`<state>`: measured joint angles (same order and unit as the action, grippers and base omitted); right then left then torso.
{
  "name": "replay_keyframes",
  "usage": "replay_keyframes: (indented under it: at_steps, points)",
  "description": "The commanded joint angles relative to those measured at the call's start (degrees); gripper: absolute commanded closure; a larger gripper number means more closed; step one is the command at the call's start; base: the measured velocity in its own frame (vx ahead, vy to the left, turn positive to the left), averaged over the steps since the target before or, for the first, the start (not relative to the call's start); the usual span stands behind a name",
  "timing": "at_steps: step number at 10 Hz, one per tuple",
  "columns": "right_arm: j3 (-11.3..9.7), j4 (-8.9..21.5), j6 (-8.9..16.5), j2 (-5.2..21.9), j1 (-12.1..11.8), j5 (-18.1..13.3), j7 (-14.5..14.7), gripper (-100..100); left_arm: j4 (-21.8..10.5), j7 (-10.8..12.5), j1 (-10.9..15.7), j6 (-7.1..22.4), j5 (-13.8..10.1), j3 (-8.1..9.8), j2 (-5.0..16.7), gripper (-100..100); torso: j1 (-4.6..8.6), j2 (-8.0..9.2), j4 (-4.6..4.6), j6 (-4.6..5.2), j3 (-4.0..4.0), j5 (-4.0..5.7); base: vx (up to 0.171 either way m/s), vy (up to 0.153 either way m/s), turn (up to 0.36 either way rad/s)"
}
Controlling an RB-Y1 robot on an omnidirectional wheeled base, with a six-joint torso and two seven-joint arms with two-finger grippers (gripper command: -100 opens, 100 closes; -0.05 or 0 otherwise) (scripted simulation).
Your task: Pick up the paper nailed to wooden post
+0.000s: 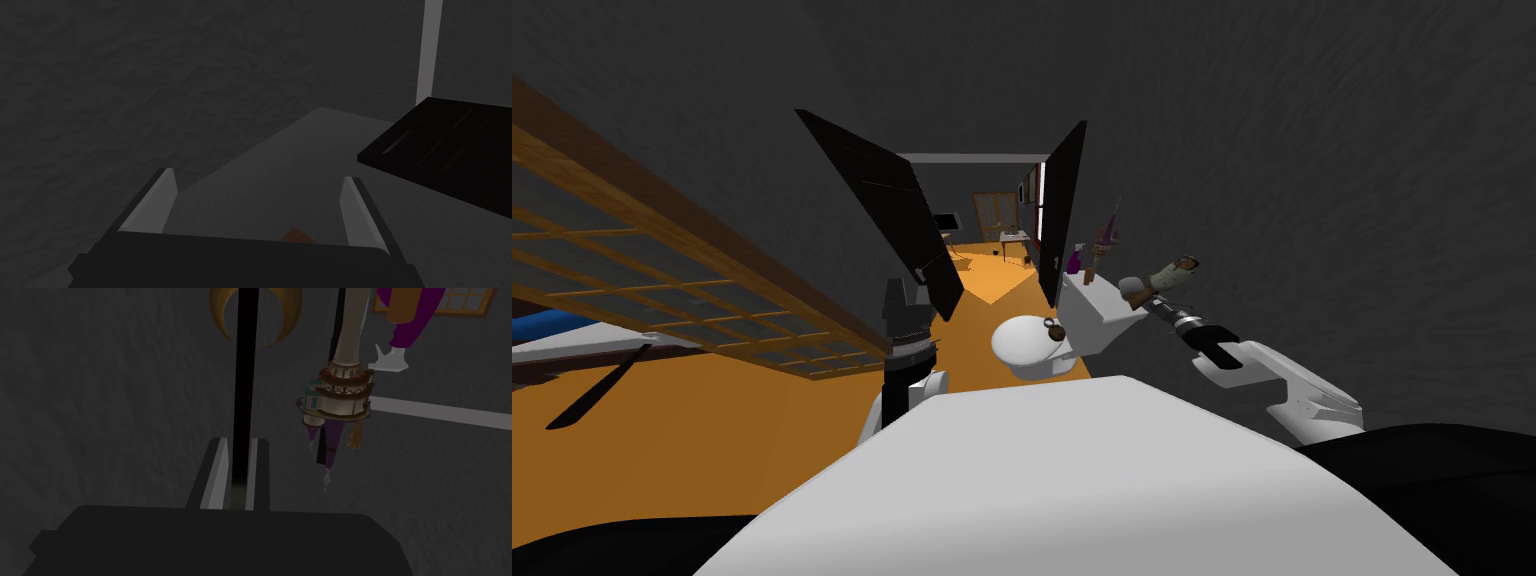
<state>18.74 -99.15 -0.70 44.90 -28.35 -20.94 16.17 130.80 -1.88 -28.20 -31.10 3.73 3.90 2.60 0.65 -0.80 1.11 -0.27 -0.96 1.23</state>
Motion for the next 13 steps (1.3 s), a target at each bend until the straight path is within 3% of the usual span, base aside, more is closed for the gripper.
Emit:
replay_keyframes:
  at_steps: [1, 5, 6, 7, 10, 11, 12, 13]
  points:
    - [2.86, -2.86, 1.01, -0.36, -2.86, -0.05, -1.07, 100, 0.0, 0.0, 0.0, 0.0, 0.0, 0.0, 0.0, 0, 0.0, 0.0, 0.0, 0.0, 0.0, 0.0, 0.103, 0.018, -0.091]
    - [3.09, -9.84, 1.01, -0.36, -9.35, -0.05, -1.07, 100, 0.0, 0.0, 0.0, 0.0, 0.0, 0.0, 0.0, 0, -0.13, -0.13, -0.01, -0.07, -0.06, -0.12, 0.063, -0.002, -0.014]
    - [3.09, -10.28, 1.01, -0.36, -9.35, -0.05, -1.07, 100, 0.0, 0.0, 0.0, 0.0, 0.0, 0.0, 0.0, 0, -0.15, 0.02, -0.04, -0.02, 0.03, -0.14, -0.015, 0.001, -0.008]
    - [5.77, -12.46, 1.82, -0.75, -11.72, -0.09, -2.17, 100, 0.0, 0.0, 0.0, 0.0, 0.0, 0.0, 0.0, 0, -0.2, 0.1, -0.08, -0.02, 0.09, -0.2, 0.127, -0.004, -0.106]
    - [6.17, -17.64, 1.82, -0.75, -17.03, -0.09, -2.17, 100, 0.0, 0.0, 0.0, 0.0, 0.0, 0.0, 0.0, 0, -0.27, -0.19, -0.03, -0.08, -0.08, -0.26, 0.071, -0.004, -0.022]
    - [6.17, -19.26, 1.82, -0.75, -17.93, -0.09, -2.17, 100, 0.0, 0.0, 0.0, 0.0, 0.0, 0.0, 0.0, 0, -0.34, 0.02, -0.08, -0.07, 0.05, -0.28, 0.001, 0.014, 0.013]
    - [6.14, -18.47, 2.09, -0.74, -17.39, -0.04, -2.22, 100, 0.0, 0.0, 0.0, 0.0, 0.0, 0.0, 0.0, 0, -0.44, 0.08, -0.12, -0.09, 0.1, -0.36, 0.001, 0.008, 0.006]
    - [6.07, -18.75, 2.09, -0.73, -17.52, -0.02, -2.24, 0, 0.0, 0.0, 0.0, 0.0, 0.0, 0.0, 0.0, 0, -0.4, 0.09, -0.13, -0.06, 0.11, -0.38, 0.0, 0.0, 0.0]
